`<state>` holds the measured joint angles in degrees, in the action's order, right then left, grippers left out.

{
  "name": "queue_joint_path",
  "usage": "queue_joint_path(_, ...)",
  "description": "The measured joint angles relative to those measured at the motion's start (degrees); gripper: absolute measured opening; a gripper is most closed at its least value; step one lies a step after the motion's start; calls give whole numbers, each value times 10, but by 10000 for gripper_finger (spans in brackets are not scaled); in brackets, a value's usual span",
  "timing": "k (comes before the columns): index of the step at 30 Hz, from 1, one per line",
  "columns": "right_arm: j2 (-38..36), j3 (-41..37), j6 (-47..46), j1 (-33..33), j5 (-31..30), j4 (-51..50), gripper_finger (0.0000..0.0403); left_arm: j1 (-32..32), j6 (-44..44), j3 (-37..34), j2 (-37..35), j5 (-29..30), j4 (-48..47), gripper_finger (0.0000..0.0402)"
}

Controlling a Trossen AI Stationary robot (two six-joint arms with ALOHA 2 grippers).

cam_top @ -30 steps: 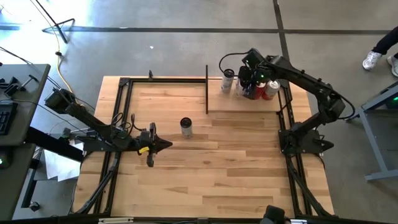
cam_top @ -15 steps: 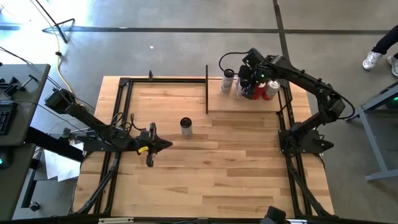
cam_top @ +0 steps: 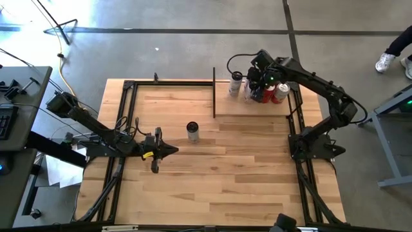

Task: Place canned beverage on shelf
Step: Put the peach vibe soda can on the shelf aligned with the other peach vibe soda can

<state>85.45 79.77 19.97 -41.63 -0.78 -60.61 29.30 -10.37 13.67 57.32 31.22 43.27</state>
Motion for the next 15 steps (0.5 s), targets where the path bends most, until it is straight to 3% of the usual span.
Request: queue_joint_path(15,0,0,21,0,-1,-20,272,0,0,0,0,-2,0,3)
